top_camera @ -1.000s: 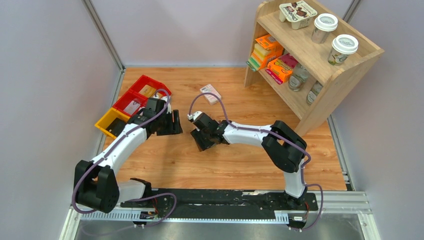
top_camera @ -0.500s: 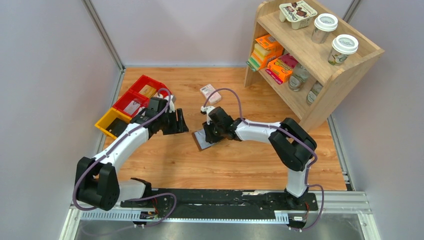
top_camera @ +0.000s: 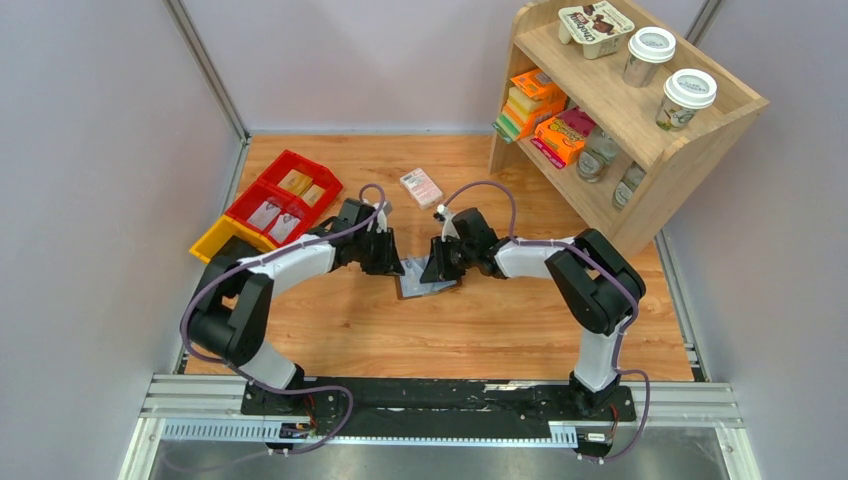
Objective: Take the credit cards out of the card holder
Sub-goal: Remove the credit card from the card holder.
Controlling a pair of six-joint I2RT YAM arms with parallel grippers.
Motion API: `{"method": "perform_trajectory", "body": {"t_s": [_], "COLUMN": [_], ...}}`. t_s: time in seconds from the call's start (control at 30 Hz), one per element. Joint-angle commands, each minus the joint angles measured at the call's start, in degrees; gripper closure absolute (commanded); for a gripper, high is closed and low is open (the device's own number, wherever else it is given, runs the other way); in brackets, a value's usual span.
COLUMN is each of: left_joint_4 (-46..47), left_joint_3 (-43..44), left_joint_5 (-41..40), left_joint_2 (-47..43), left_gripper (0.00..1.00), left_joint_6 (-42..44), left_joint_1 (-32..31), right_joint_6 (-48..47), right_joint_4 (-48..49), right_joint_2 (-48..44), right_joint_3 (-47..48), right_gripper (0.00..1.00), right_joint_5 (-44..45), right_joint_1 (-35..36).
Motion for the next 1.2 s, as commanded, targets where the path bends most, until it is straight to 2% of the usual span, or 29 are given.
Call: {"method": "perform_trajectory", "body": {"t_s": [0.0,0.13,0.33,0.57,0.8,0.83,0.97,1.03,1.1,1.17], "left_joint_4": [6.10,7.34,3.12,1.80,1.45,1.27,0.92,0.83,0.92,1.09], "left_joint_3": [3.78,4.49,3.44,-0.43,-1.49,-1.40,-0.96,-0.70,-0.52,-0.43], "left_joint_5": [1.42,1.33,-1.92,-4.91,-5.09,-5.26,-5.09,-4.83,-4.65,-4.21], "left_joint_2": [4.97,9.71,11.92,11.74,10.87,10.69,10.08,9.72,9.63,9.55], "left_gripper": [0.72,0.74,0.77,0.79,0.80,0.81,0.81,0.81,0.81,0.81], "left_joint_6": [-0.92,-1.10,-1.27,-1.36,-1.01,-0.92,-0.75,-0.57,-0.57,-0.48], "left_joint_1": [-2.03,-2.74,-2.92,-2.91,-2.92,-3.00,-3.00,-3.09,-3.09,-3.00], "right_joint_6": [2.42,2.60,2.60,2.51,6.54,7.25,8.40,6.65,4.45,3.13], "right_joint_4": [2.76,2.93,1.71,-4.09,-15.41,-17.70,-23.52,-21.43,-16.43,-14.04], "right_joint_2": [-0.35,-0.52,-3.24,-9.74,-12.82,-13.26,-17.99,-21.94,-25.12,-26.18], "right_joint_3": [-1.08,-1.26,-1.96,-2.75,-2.84,-2.84,-2.84,-3.36,-3.98,-2.76], "right_gripper": [0.83,0.83,0.83,0.78,0.76,0.75,0.68,0.61,0.53,0.52], "right_joint_5": [-2.94,-2.94,0.56,13.56,26.40,30.94,37.66,36.53,31.36,27.40], "right_joint_1": [-0.14,-0.14,-0.14,0.04,0.65,0.65,0.91,1.53,1.71,1.62]}}
